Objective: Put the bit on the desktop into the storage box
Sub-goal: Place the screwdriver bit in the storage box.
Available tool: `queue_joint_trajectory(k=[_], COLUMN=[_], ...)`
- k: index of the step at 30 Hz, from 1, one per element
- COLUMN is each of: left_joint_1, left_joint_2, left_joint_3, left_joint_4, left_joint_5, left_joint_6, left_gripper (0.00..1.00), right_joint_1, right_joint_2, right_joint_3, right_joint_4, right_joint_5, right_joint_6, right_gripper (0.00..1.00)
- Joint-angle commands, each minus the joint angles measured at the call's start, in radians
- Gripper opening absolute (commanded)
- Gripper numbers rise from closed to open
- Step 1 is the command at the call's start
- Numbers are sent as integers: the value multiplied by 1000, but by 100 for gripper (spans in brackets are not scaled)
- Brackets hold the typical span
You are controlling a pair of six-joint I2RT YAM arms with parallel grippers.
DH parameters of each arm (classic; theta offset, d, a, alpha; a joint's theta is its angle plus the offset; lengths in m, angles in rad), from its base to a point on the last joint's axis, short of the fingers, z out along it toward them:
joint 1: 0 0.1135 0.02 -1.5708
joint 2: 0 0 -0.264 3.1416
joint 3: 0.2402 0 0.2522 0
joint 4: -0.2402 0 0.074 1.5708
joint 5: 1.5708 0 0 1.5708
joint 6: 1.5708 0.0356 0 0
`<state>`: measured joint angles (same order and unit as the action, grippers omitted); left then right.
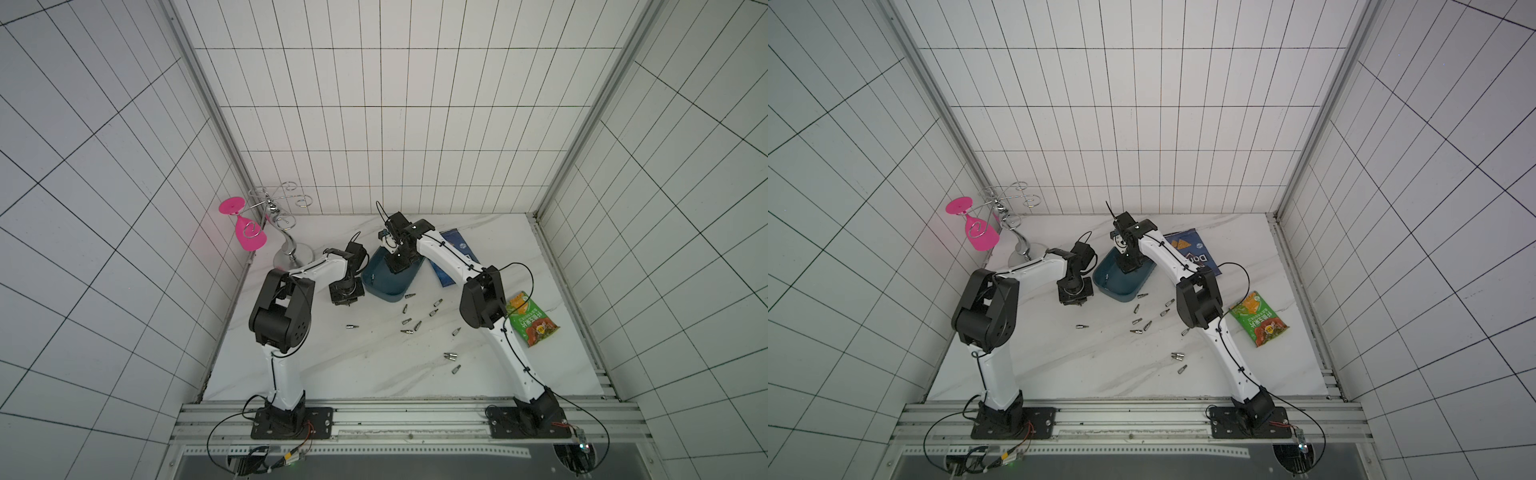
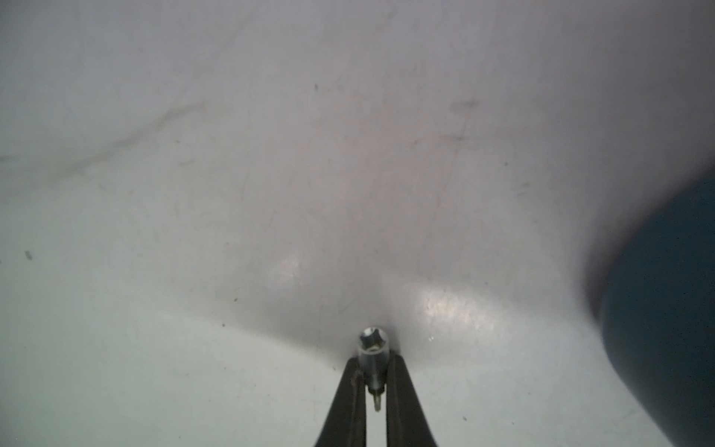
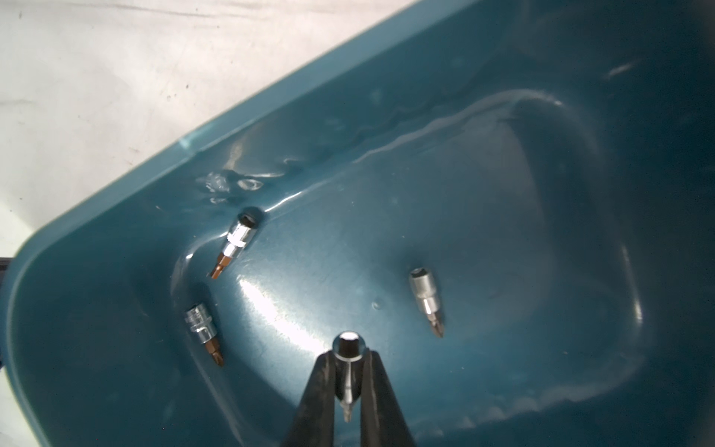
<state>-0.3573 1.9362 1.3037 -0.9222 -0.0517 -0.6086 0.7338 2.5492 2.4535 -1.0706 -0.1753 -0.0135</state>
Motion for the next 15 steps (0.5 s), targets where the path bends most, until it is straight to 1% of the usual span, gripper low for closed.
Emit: queue_joint_trajectory(k=[1, 3, 7, 15], left_joint_1=[4, 2, -7, -5], left_joint_2=[-47, -69, -120, -199], left_joint_3=[-21, -24, -19, 38], left_joint_4=[-12, -10, -43, -122], left_joint_5=[1, 9, -19, -40], left_joint_6=[17, 25, 42, 56], left_gripper=[0, 0, 0, 0], right_joint_1=[9, 12, 12, 12], right_joint_2=[39, 48, 79, 93], right_joint_3=[16, 21, 54, 39], right_joint_4=[-40, -50, -94, -100], right_joint_5=[-7, -7, 12, 21], right_joint_6=[-11, -14, -19, -19], right_gripper=[0, 0, 0, 0])
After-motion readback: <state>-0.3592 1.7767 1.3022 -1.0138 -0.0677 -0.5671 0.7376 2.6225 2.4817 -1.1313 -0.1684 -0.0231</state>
